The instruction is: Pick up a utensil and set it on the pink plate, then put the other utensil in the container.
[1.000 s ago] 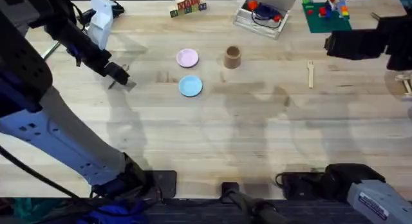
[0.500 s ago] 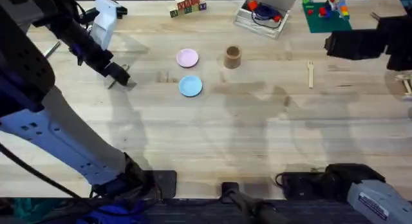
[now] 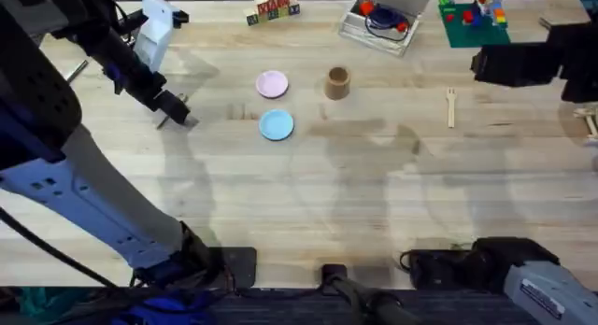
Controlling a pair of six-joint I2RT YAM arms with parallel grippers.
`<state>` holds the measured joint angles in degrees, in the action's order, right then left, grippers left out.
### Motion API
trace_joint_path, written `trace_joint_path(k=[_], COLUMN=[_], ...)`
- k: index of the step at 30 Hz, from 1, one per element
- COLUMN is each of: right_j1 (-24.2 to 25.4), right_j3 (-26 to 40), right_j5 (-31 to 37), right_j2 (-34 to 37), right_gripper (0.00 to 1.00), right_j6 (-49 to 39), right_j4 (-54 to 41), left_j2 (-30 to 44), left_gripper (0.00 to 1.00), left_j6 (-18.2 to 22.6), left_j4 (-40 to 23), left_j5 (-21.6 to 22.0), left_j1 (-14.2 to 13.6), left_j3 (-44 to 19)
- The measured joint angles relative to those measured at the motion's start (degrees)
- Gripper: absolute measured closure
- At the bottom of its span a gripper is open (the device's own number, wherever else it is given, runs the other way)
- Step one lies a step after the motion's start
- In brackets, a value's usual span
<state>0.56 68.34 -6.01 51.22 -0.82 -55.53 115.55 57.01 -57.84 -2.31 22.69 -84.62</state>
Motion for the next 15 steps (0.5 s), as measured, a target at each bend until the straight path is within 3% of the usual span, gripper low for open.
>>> trace_joint_path(k=[11, 13, 15], right_j1=[0.00, 0.00, 0.00], right_j3=[0.00, 0.00, 0.00], right_j5=[-0.01, -0.01, -0.01], right_j2=[0.00, 0.00, 0.00], right_gripper=[0.005, 0.005, 0.005], right_j6=[0.00, 0.00, 0.00], right_j4=[0.00, 0.00, 0.00], left_j2=[0.00, 0.00, 0.00], left_gripper=[0.025, 0.237, 0.556], left_j6=[-0.06, 0.01, 0.04], left_j4=[-0.09, 0.03, 0.13], left_j5=[-0.61, -1.06, -1.92], left_j1=[0.07, 0.05, 0.02], left_j3=[0.00, 0.00, 0.00])
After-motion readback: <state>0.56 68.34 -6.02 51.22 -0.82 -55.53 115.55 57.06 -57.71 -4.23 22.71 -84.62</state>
